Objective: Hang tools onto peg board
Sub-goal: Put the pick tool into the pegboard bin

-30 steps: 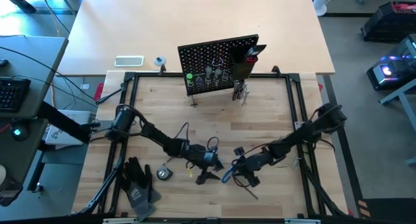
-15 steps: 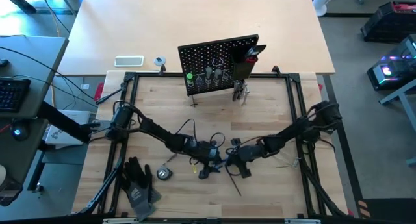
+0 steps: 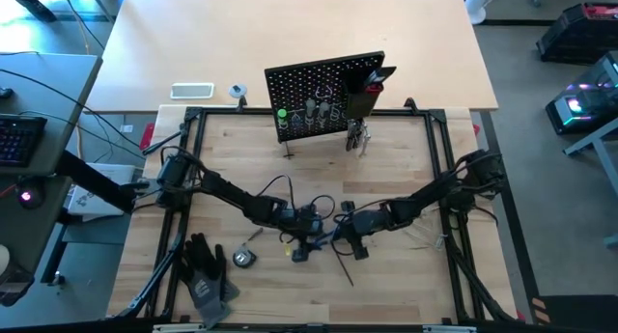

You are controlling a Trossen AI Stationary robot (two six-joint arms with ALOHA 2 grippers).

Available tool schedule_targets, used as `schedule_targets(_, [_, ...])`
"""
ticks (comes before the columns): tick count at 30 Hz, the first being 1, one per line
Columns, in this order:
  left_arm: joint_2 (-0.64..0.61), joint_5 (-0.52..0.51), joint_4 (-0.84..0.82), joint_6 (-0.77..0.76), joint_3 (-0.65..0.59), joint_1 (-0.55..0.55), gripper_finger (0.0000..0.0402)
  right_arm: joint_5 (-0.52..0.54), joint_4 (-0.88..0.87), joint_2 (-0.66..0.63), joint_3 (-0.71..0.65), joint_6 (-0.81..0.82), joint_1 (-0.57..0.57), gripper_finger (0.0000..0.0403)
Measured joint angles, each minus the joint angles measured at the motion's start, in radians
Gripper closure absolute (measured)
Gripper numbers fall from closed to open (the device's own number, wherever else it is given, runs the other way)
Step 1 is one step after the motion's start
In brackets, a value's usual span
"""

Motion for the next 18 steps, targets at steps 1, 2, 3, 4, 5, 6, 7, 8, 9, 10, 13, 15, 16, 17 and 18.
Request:
schedule_targets(1, [-0.007, -0.011, -0.021, 0.002, 0.0, -0.001, 0.0149, -0.004, -0.004, -0.007, 0.0, -0.001, 0.0, 0.0401])
schedule_targets(2, [-0.012, -0.025, -0.043, 0.003, 0.0, -0.001, 0.0149, -0.005, -0.01, -0.017, 0.0, -0.001, 0.002, 0.0401])
schedule_targets(3, [-0.018, -0.035, -0.057, 0.004, 0.0, -0.002, 0.0149, -0.006, -0.01, -0.028, 0.0, -0.006, 0.002, 0.0401])
schedule_targets(4, [-0.024, -0.046, -0.069, 0.003, -0.001, -0.002, 0.0149, -0.009, -0.011, -0.041, 0.001, -0.009, 0.002, 0.0401])
schedule_targets(5, [-0.026, -0.056, -0.071, 0.002, -0.003, -0.002, 0.0149, -0.013, -0.014, -0.052, 0.002, -0.013, 0.002, 0.0401])
schedule_targets(6, [-0.026, -0.069, -0.071, 0.001, -0.003, -0.003, 0.0149, -0.013, -0.017, -0.062, 0.002, -0.015, 0.002, 0.0401])
schedule_targets(7, [-0.026, -0.084, -0.07, 0.001, -0.003, -0.006, 0.0149, -0.014, -0.02, -0.07, 0.002, -0.016, 0.002, 0.0401])
schedule_targets(8, [-0.026, -0.093, -0.07, 0.001, -0.003, -0.009, 0.015, -0.016, -0.027, -0.079, 0.002, -0.016, 0.003, 0.0401])
schedule_targets(9, [-0.026, -0.097, -0.07, 0.003, -0.003, -0.009, 0.0152, -0.017, -0.033, -0.09, 0.002, -0.016, 0.003, 0.0401])
schedule_targets(10, [-0.024, -0.1, -0.069, 0.005, -0.003, -0.01, 0.0155, -0.017, -0.039, -0.102, 0.002, -0.016, 0.003, 0.0401])
schedule_targets(13, [-0.022, -0.108, -0.063, 0.007, -0.004, -0.01, 0.0169, -0.019, -0.066, -0.135, 0.003, -0.016, 0.003, 0.0401])
schedule_targets(15, [-0.021, -0.123, -0.052, 0.007, -0.005, -0.015, 0.0184, -0.019, -0.099, -0.157, 0.002, -0.01, 0.003, 0.0402])
schedule_targets(16, [-0.02, -0.135, -0.045, 0.007, -0.006, -0.017, 0.0194, -0.019, -0.115, -0.17, 0.002, -0.008, 0.003, 0.0402])
schedule_targets(17, [-0.019, -0.145, -0.039, 0.007, -0.007, -0.02, 0.0205, -0.019, -0.132, -0.182, 0.002, -0.003, 0.004, 0.0402])
schedule_targets(18, [-0.019, -0.157, -0.036, 0.007, -0.008, -0.024, 0.0218, -0.019, -0.15, -0.192, 0.002, 0.008, 0.004, 0.0402])
